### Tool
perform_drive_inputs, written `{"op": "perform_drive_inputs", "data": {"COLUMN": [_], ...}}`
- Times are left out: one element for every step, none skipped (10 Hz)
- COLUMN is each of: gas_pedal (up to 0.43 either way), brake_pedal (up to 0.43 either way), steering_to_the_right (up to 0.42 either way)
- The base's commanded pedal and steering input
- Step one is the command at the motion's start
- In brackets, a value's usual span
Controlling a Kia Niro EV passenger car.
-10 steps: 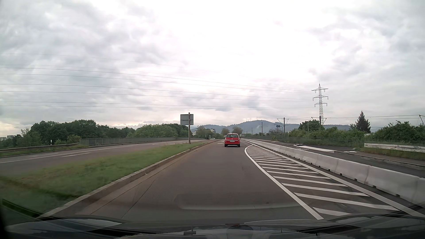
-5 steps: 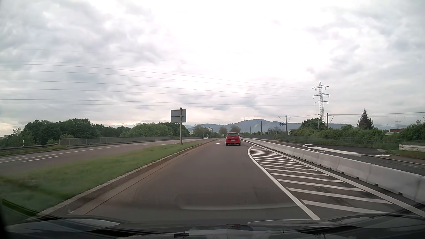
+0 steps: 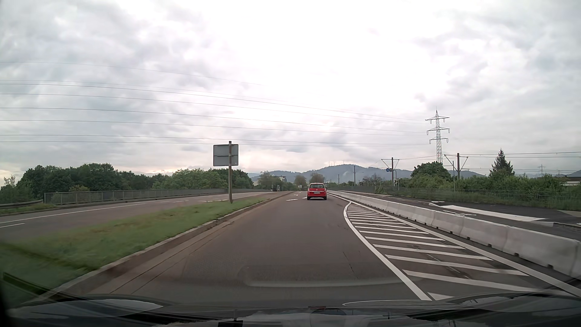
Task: Follow the waypoints while adhering to traffic rules and regulations
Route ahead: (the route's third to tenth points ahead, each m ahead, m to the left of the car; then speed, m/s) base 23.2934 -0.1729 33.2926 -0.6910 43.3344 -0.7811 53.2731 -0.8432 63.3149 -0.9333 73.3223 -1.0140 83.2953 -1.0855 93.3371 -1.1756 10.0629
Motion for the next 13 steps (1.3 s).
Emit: {"op": "perform_drive_inputs", "data": {"gas_pedal": [0.138, 0.138, 0.138, 0.138, 0.138, 0.138, 0.138, 0.138, 0.138, 0.138, 0.138, 0.138, 0.138], "brake_pedal": [0.000, 0.000, 0.000, 0.000, 0.000, 0.000, 0.000, 0.000, 0.000, 0.000, 0.000, 0.000, 0.000], "steering_to_the_right": [0.016, 0.017, 0.018, 0.019, 0.019, 0.020, 0.020, 0.019, 0.019, 0.019, 0.018, 0.016, 0.015]}}
